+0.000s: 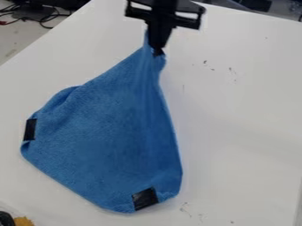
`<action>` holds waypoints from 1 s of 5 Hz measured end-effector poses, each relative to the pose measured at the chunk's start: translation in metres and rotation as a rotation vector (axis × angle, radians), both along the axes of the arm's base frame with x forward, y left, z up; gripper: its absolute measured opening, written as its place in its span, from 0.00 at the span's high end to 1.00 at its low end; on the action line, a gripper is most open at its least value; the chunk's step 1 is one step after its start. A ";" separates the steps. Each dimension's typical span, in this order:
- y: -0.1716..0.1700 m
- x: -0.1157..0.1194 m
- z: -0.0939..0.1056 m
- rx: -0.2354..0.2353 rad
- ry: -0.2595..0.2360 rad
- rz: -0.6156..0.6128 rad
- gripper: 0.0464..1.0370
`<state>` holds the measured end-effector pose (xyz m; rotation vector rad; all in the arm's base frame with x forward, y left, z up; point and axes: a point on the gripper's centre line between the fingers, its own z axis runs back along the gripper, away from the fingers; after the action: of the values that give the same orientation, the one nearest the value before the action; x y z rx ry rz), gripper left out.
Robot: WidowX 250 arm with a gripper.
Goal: Fold the cloth from top right to bottom left
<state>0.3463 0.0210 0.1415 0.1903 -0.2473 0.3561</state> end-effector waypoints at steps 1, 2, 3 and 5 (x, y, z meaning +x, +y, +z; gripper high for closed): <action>0.015 -0.031 0.020 0.034 -0.050 0.095 0.98; 0.032 -0.055 0.036 0.084 -0.073 0.171 0.98; 0.055 -0.083 0.021 0.041 -0.095 0.246 0.98; 0.087 -0.108 0.002 -0.037 -0.104 0.290 0.98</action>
<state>0.2388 0.1078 0.1439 0.1714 -0.3166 0.6593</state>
